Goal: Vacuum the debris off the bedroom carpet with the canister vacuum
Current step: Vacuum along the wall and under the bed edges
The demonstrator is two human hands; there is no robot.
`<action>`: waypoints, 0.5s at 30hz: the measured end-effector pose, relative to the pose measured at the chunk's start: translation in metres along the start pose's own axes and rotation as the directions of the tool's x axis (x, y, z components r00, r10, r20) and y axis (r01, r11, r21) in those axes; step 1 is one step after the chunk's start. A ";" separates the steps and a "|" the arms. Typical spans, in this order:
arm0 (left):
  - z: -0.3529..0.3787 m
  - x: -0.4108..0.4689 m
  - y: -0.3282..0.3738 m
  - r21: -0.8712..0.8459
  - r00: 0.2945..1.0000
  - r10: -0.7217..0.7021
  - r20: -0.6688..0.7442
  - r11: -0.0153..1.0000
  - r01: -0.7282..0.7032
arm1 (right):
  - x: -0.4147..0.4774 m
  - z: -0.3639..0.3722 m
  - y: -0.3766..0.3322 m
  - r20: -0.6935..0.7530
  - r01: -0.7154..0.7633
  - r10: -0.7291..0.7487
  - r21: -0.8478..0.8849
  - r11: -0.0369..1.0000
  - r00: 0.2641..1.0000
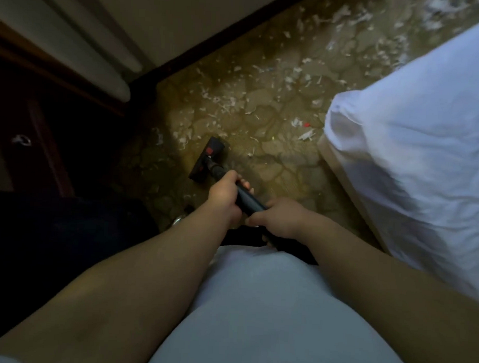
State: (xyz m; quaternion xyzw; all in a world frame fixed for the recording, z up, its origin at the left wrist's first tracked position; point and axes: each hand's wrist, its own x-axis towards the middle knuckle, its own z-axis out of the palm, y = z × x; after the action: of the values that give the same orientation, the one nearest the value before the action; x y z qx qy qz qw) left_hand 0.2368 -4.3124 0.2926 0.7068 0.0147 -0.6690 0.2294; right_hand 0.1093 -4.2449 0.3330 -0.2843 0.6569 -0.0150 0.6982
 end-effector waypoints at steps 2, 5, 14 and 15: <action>-0.006 0.003 -0.003 -0.085 0.999 -0.020 -0.026 0.996 0.018 | 0.004 -0.003 -0.007 0.022 0.006 -0.004 -0.089 0.996 1.000; -0.013 0.006 -0.009 -0.162 0.997 -0.039 -0.073 0.986 0.027 | 0.010 -0.007 -0.012 0.057 0.018 -0.006 -0.213 0.977 0.998; 0.014 -0.011 -0.047 -0.370 0.990 -0.096 -0.102 0.927 0.051 | 0.000 -0.047 -0.003 0.112 0.022 0.038 -0.493 0.869 0.993; 0.025 -0.015 -0.054 -0.388 0.990 -0.097 -0.100 0.920 0.051 | -0.003 -0.058 0.001 0.121 0.015 0.055 -0.517 0.856 0.991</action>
State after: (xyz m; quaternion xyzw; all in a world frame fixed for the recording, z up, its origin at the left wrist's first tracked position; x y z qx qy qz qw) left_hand 0.1939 -4.2687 0.2903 0.6852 0.1860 -0.6185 0.3368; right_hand 0.0550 -4.2650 0.3367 -0.4548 0.5924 0.1878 0.6380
